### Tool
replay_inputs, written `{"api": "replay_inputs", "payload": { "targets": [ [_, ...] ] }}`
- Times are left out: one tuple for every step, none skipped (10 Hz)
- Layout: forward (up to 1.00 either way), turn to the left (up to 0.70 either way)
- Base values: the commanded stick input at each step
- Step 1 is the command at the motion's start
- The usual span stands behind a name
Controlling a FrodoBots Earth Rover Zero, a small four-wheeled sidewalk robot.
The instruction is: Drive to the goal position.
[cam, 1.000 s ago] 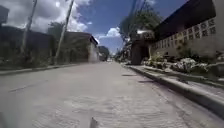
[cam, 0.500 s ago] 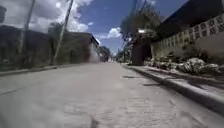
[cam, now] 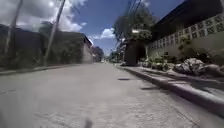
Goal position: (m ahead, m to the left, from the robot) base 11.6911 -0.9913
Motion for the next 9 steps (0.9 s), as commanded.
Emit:
{"api": "replay_inputs", "payload": {
  "targets": [
    [0.70,0.00],
    [0.70,0.00],
    [0.70,0.00],
    [0.70,0.00],
    [0.70,0.00],
    [0.70,0.00],
    [0.70,0.00],
    [0.70,0.00],
    [0.70,0.00]
  ]
}}
